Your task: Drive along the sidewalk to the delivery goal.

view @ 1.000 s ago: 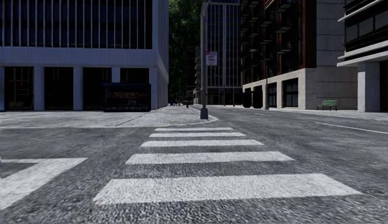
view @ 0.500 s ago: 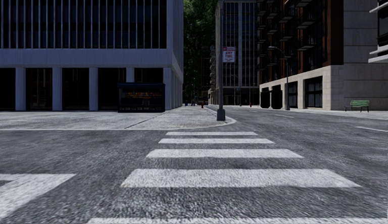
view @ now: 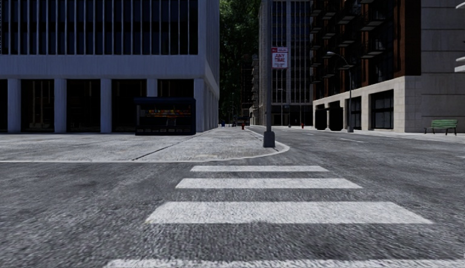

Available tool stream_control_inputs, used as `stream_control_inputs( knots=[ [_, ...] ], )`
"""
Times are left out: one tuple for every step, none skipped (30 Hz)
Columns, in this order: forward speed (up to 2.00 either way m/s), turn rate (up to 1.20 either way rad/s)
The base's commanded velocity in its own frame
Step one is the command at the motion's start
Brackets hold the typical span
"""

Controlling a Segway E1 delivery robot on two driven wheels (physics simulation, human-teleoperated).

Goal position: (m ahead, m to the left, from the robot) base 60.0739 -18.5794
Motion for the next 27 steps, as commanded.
stream_control_inputs(
  knots=[
    [2.0, 0.0],
    [2.0, 0.0],
    [2.0, 0.0],
    [2.0, 0.0],
    [2.0, 0.0],
    [2.0, 0.0],
    [2.0, 0.0],
    [2.0, 0.0],
    [2.0, 0.0],
    [2.0, 0.0],
    [2.0, 0.0],
    [2.0, 0.0],
    [2.0, 0.0],
    [2.0, 0.0],
    [2.0, 0.0],
    [2.0, 0.0],
    [2.0, 0.0],
    [2.0, 0.0],
    [2.0, 0.0],
    [2.0, 0.0],
    [2.0, 0.0],
    [2.0, 0.0],
    [2.0, 0.0],
    [2.0, 0.0],
    [2.0, 0.0],
    [2.0, 0.0],
    [2.0, 0.0]
  ],
)
